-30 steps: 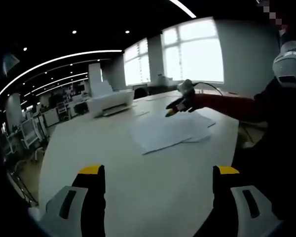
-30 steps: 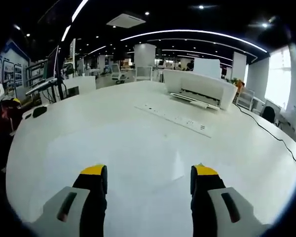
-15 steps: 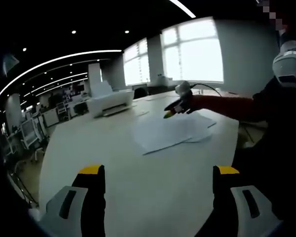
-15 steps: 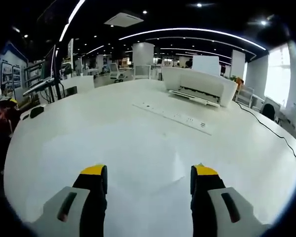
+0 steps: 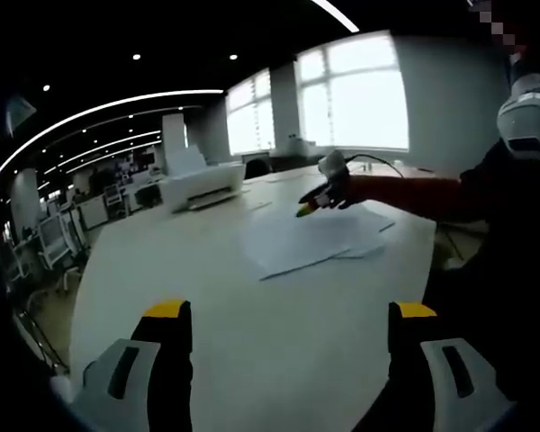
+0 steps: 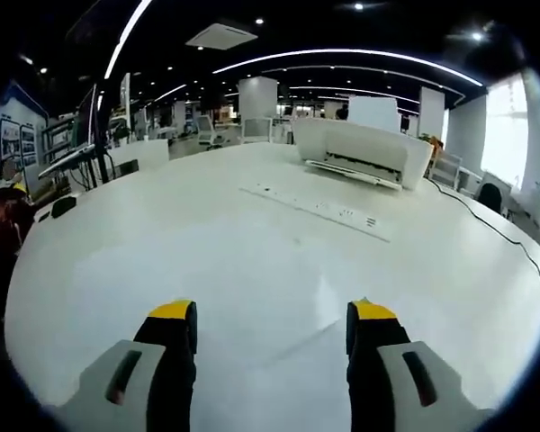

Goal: Organize the stack of printing papers by aligning and flattening the scattered papers on the table

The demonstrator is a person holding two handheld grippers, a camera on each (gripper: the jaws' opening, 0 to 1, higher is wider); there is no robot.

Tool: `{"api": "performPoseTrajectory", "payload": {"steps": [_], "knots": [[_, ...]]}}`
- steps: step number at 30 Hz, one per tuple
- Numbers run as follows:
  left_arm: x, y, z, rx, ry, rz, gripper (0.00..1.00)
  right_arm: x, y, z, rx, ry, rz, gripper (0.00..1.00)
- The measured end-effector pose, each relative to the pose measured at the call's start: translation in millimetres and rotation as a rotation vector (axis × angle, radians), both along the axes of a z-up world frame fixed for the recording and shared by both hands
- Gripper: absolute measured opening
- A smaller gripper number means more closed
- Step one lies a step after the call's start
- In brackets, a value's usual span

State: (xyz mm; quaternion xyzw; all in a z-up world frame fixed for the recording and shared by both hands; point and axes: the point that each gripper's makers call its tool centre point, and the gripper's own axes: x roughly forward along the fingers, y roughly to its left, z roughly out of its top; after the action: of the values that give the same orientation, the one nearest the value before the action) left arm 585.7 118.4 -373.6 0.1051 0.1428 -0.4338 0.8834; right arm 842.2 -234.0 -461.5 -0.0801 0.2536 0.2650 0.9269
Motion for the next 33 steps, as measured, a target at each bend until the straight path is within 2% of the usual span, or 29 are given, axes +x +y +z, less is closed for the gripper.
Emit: {"api": "performPoseTrajectory", "payload": {"steps": [33], "knots": [[0.5, -1, 2.4, 0.006, -0.005, -0.006, 0.92, 5, -2, -16.5, 0.004, 0.01, -0.028, 0.63]]}}
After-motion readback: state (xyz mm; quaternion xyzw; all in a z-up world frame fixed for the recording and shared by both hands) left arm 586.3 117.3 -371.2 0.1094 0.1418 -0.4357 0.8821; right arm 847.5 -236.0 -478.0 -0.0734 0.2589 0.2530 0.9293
